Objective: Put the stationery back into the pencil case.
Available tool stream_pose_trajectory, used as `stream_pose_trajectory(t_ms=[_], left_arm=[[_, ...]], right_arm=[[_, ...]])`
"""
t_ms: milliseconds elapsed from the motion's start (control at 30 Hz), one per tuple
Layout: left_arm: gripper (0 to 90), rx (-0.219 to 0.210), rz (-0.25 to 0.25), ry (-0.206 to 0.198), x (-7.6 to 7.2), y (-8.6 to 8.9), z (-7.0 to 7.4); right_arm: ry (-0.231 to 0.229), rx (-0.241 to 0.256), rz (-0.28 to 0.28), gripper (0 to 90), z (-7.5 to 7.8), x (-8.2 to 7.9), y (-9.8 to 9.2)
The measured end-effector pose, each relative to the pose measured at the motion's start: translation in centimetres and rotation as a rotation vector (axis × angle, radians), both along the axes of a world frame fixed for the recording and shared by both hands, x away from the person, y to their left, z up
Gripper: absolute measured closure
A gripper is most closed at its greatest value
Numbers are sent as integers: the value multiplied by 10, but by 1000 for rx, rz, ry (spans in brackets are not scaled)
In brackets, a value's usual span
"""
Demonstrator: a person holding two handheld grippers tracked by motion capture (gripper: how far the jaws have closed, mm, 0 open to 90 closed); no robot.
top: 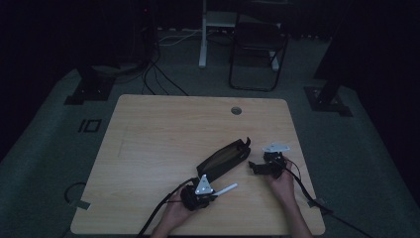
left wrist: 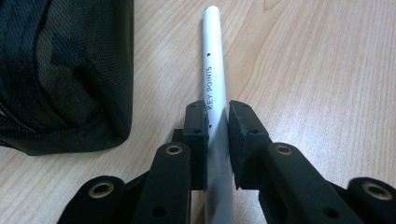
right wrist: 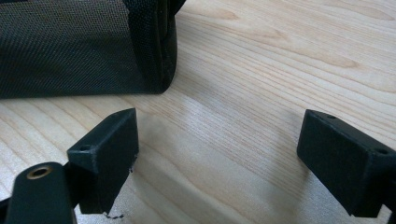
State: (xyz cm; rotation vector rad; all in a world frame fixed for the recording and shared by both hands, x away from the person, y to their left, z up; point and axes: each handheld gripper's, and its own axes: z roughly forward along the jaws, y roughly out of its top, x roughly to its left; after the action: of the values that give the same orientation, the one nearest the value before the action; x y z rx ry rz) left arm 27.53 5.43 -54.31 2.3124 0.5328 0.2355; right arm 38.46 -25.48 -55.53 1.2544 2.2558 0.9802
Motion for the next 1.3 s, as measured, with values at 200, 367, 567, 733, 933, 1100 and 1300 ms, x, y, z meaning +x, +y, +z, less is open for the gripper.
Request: stream_pose_trajectory(t_ms=[200, 367, 567, 733, 933, 1100, 1300], left_arm=[[785, -5, 0, -12, -1, -1, 6], [785, -17, -5, -16, -2, -2, 12], [785, -20, -8, -24, -5, -1, 18], [785, -26, -5, -26, -5, 2, 23], [785, -28, -9, -38, -5, 6, 30], [785, -33, -7, -48, -5, 8, 37], [785, -46, -17, -47, -5, 12, 44]], right_arm=[[1, 0, 2, 128, 0, 0, 0], [1, 0, 2, 128, 0, 0, 0], [0, 0, 2, 128, 0, 0, 0], [0, 0, 3, 128, 0, 0, 0], [1, 1, 4, 128, 0, 1, 0], [1, 1, 4, 128, 0, 1, 0], [1, 1, 4, 128, 0, 1, 0]])
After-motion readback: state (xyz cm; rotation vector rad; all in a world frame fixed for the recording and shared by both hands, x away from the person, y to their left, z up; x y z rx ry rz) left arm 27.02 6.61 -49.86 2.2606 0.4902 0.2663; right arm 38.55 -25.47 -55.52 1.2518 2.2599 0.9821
